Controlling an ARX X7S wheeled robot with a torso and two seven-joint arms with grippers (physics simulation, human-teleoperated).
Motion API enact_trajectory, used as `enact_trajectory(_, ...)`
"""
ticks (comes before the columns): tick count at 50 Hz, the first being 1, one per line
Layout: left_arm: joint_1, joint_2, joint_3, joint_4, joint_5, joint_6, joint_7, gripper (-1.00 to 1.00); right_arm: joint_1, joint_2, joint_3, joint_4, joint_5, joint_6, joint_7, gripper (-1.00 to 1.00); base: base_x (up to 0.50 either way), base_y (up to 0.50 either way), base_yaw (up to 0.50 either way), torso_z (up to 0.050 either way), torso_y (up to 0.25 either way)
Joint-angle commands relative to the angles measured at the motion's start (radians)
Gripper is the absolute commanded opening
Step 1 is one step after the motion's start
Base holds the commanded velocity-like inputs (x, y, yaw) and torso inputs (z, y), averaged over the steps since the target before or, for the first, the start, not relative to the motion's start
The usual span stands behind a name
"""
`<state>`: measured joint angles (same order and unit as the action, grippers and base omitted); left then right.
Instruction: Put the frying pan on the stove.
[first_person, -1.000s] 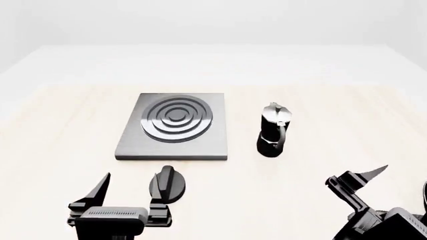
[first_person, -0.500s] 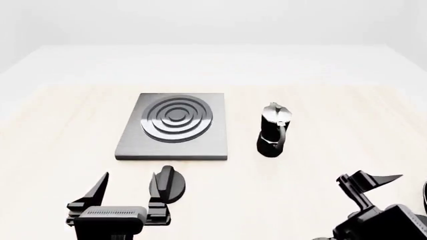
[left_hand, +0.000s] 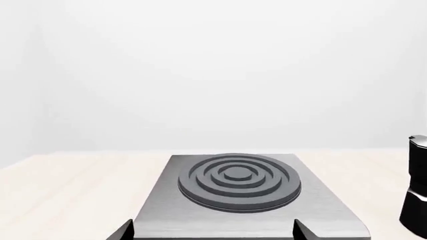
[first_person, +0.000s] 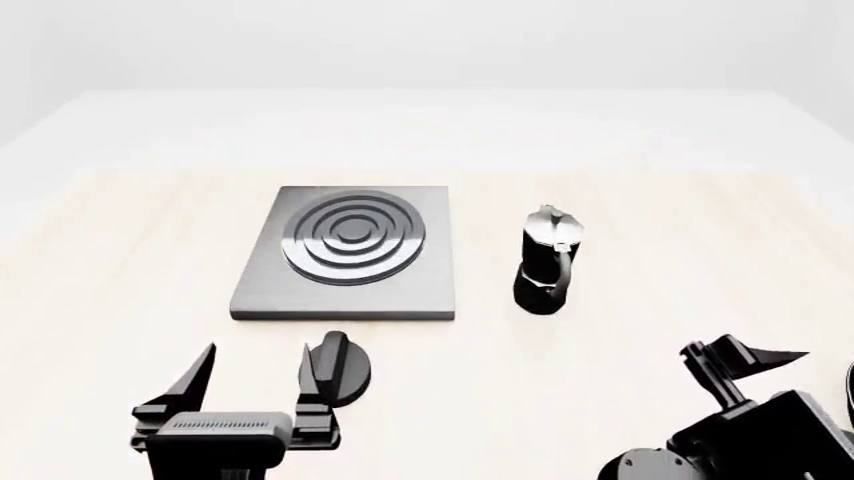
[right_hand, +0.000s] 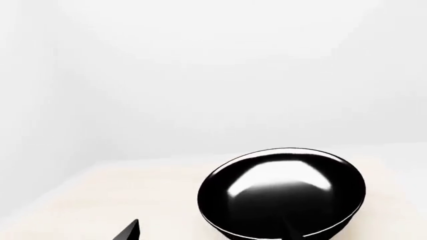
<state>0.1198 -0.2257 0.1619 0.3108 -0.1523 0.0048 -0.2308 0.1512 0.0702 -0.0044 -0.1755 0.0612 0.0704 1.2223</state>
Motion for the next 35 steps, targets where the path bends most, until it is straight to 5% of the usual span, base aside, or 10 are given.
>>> enact_trajectory(1, -0.004, -0.009, 0.007, -0.002, -0.009, 0.002, -0.01, 1.0, 0.036, 0.001, 0.019, 0.073, 0.039, -0.011, 0.032, 1.0, 0.0, 0.0, 0.0, 0.0, 0.0)
enact_trajectory(35, -0.007, -0.032, 0.024, -0.002, -0.026, 0.01, -0.034, 1.0, 0.13, 0.018, 0.081, 0.315, 0.177, -0.034, 0.054, 1.0, 0.0, 0.0, 0.0, 0.0, 0.0)
